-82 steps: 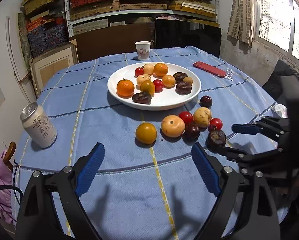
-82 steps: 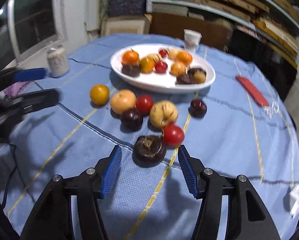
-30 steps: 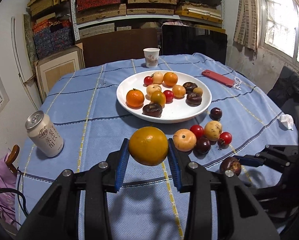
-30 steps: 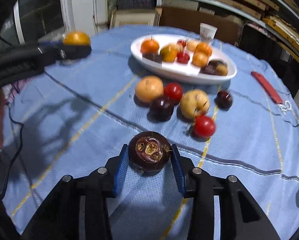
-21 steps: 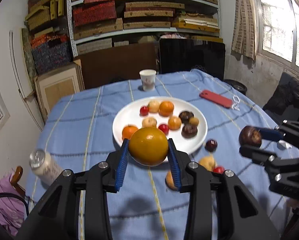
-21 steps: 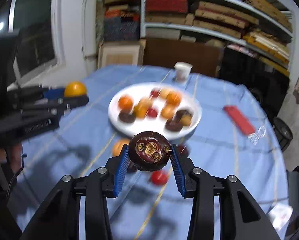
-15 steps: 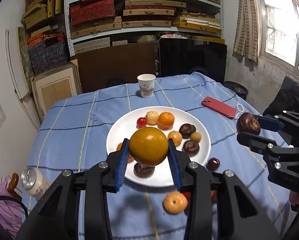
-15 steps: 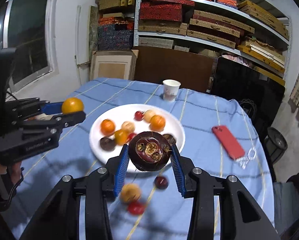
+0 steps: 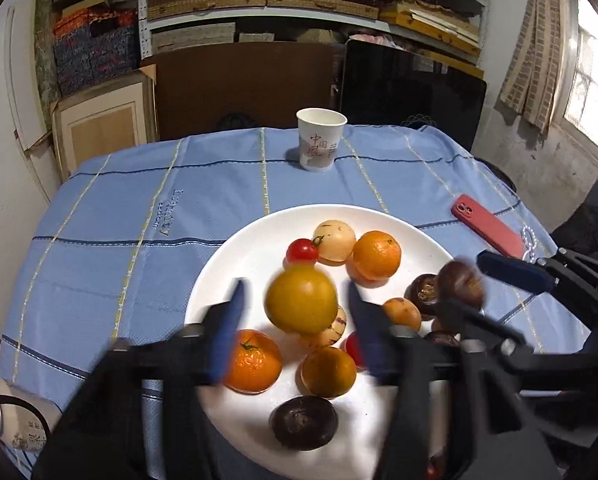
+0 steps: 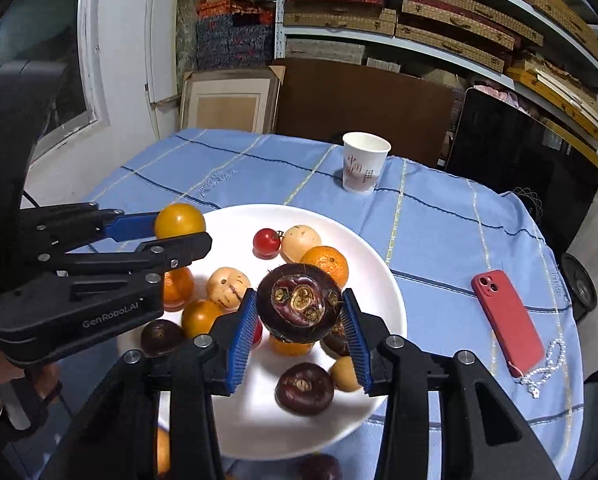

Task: Organize fruits
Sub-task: 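Carry the dark brown and yellow-orange fruits onto the white plate and release both, then grasp a red tomato with the right tool while the left tool grasps the pale orange fruit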

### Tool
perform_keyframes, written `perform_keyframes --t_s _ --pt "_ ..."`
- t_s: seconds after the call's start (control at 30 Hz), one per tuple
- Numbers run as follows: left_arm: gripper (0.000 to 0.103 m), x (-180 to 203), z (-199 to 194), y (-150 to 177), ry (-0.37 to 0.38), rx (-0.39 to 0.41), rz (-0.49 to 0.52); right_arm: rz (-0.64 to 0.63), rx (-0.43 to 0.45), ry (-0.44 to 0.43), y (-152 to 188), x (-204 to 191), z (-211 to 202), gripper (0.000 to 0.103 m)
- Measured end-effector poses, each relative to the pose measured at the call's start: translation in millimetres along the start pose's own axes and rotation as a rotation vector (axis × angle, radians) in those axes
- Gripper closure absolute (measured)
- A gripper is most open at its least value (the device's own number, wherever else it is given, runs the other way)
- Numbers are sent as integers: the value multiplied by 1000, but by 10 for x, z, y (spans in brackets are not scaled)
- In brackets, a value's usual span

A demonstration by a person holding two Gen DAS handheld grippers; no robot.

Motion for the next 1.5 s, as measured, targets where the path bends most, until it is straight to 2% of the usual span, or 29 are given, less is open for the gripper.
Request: perform_keyframes --t_s 0.07,0.13,0.23,0.33,0.43,0.53,0.6,0.73,0.8,0.87,0.93,1.13,1.23,1.33,1.5 --pt "13 -64 -134 20 -32 60 -28 -15 25 10 14 -5 -66 37" --pt "13 -79 -277 45 -36 85 -17 -4 36 -1 45 28 -200 37" --pt "13 -102 -531 168 -42 80 4 10 45 -7 178 54 -479 37" --pt "12 -94 -826 426 -24 75 37 -12 26 -14 507 -36 -776 37" --pt "12 -25 -1062 822 -10 55 106 -54 -25 -47 995 -257 -958 37" --pt "12 61 -1203 1140 -11 46 168 -95 -55 -26 1318 -466 -984 37" --pt "12 98 -1263 1308 -21 38 199 -77 -71 -11 1423 -516 -920 37" --pt "12 68 -1262 1490 -18 -2 176 -26 -126 19 1490 -449 -680 38" --pt "12 54 -1228 1555 -22 -21 170 -2 -144 6 1520 -423 -604 43" --pt "12 67 -1185 1605 -32 -33 174 10 -160 -20 1546 -429 -559 59" --pt "12 109 -1134 1613 -41 -36 180 -3 -176 -20 1601 -459 -520 70" --pt "12 329 -880 1521 -64 -38 205 40 -128 -122 1688 -402 -610 71" --pt "12 432 -714 1512 -67 -65 216 47 -114 -142 1686 -397 -642 71" --pt "11 486 -654 1467 -79 -39 209 36 -111 -157 1688 -424 -652 71" --pt "9 417 -557 1426 -76 -62 174 31 -105 -174 1680 -428 -663 71"
Point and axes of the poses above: each gripper's, at about its wrist camera, not at the fingertips, and z roughly the way its jaws point, x to its right, y to its underside, the point moved 1 cm from there along z, roughly the way its jaws point, and after that the axes turned 3 degrees about -y, right-handed, at the moved point
